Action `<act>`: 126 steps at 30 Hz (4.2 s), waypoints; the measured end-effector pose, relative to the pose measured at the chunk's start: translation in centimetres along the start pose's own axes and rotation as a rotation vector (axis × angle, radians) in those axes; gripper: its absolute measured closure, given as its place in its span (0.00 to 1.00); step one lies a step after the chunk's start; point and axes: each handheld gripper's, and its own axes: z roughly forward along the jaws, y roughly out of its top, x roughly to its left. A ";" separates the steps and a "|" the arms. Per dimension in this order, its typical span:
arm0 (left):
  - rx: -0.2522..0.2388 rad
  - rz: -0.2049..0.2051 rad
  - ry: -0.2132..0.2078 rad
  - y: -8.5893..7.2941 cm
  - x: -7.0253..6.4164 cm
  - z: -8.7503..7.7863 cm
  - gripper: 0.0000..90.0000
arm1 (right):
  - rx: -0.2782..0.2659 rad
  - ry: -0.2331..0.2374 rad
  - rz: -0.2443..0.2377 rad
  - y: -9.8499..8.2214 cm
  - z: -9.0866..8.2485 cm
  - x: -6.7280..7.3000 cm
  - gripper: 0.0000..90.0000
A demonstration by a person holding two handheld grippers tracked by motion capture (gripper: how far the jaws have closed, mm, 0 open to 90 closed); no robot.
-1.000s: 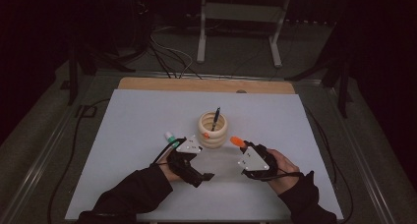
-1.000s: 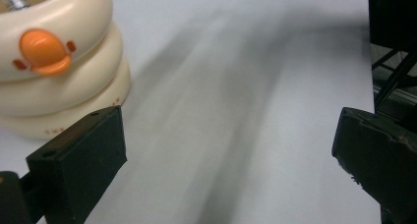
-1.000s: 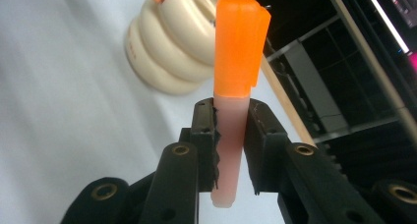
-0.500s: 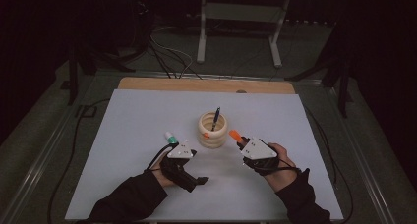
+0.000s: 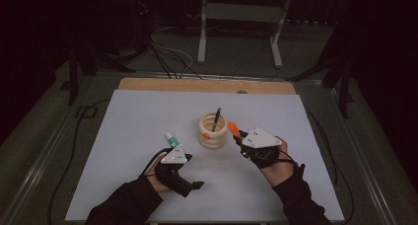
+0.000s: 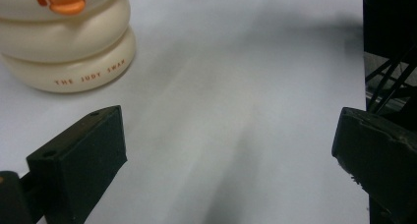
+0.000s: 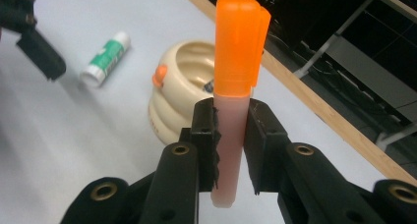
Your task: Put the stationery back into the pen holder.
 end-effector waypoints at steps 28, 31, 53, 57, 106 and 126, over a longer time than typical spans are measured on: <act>-0.009 -0.012 -0.022 -1.0 0.3 0.2 0.00 | -0.118 0.078 0.247 4.2 3.1 -2.7 0.84; -0.013 -0.013 -0.019 -1.0 0.4 0.2 0.00 | -0.122 0.083 0.265 4.4 3.7 -2.7 0.84; -0.027 -0.020 -0.023 -1.2 0.6 0.2 0.00 | -0.121 0.100 0.388 3.9 7.7 -2.6 0.83; -0.029 -0.020 -0.026 -1.2 0.6 0.1 0.00 | -0.109 0.104 0.394 3.6 8.3 -2.4 0.83; -0.109 -0.023 0.029 -2.0 1.1 -2.6 0.00 | -0.148 0.143 0.511 2.8 9.4 -2.0 0.27; -0.188 -0.036 0.124 -4.0 2.3 -6.1 0.00 | -0.176 0.284 0.458 5.5 9.0 2.9 0.12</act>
